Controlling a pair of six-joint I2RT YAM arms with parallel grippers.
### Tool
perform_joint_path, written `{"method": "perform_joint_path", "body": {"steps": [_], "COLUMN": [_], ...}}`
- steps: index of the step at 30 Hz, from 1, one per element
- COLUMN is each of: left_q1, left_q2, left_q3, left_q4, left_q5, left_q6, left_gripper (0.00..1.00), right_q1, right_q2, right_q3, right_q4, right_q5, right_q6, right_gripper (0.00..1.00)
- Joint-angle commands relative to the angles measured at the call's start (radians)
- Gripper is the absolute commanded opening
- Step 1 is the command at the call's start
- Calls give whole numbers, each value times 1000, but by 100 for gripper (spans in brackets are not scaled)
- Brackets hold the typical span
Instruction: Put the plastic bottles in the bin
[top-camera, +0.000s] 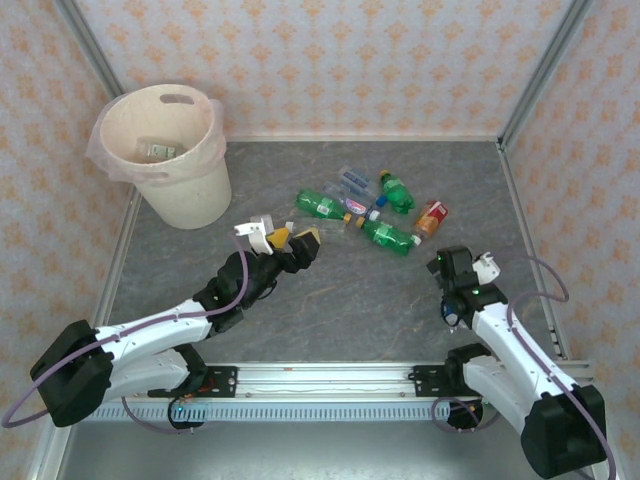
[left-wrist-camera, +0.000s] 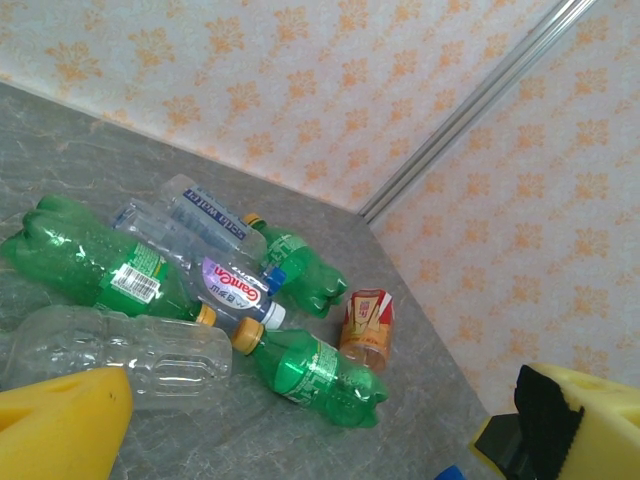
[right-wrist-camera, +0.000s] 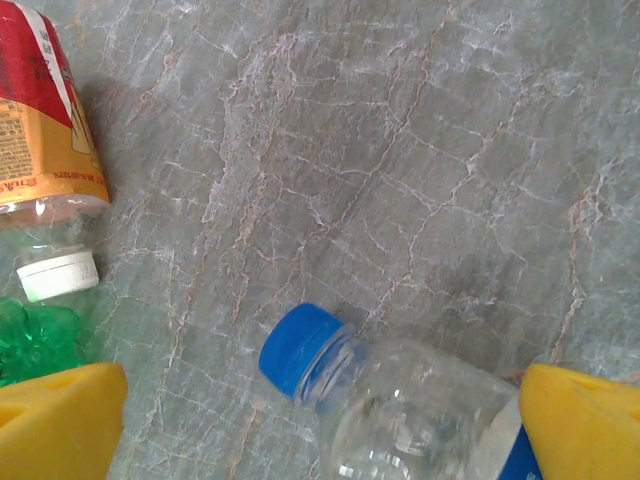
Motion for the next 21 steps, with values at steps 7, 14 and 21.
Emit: {"method": "perform_joint_path", "body": {"steps": [7,14,21], "left_q1": [-5,-6,-6], "left_q2": [2,17,18], "left_q3": [-1,8,12], "left_q4": [44,44,45], "left_q5": [18,23,29], "left_q6": [-12,-17,-19], "left_gripper": [99,99,99], "right_q1": [1,43,83], "right_q2": [28,37,4], "right_q3": [-23,-7,25], "right_q4": [112,141,18], "right_q5": [-159,-197,-103], "right_q6": [-8,15,-68], "right_gripper": [96,95,100]}}
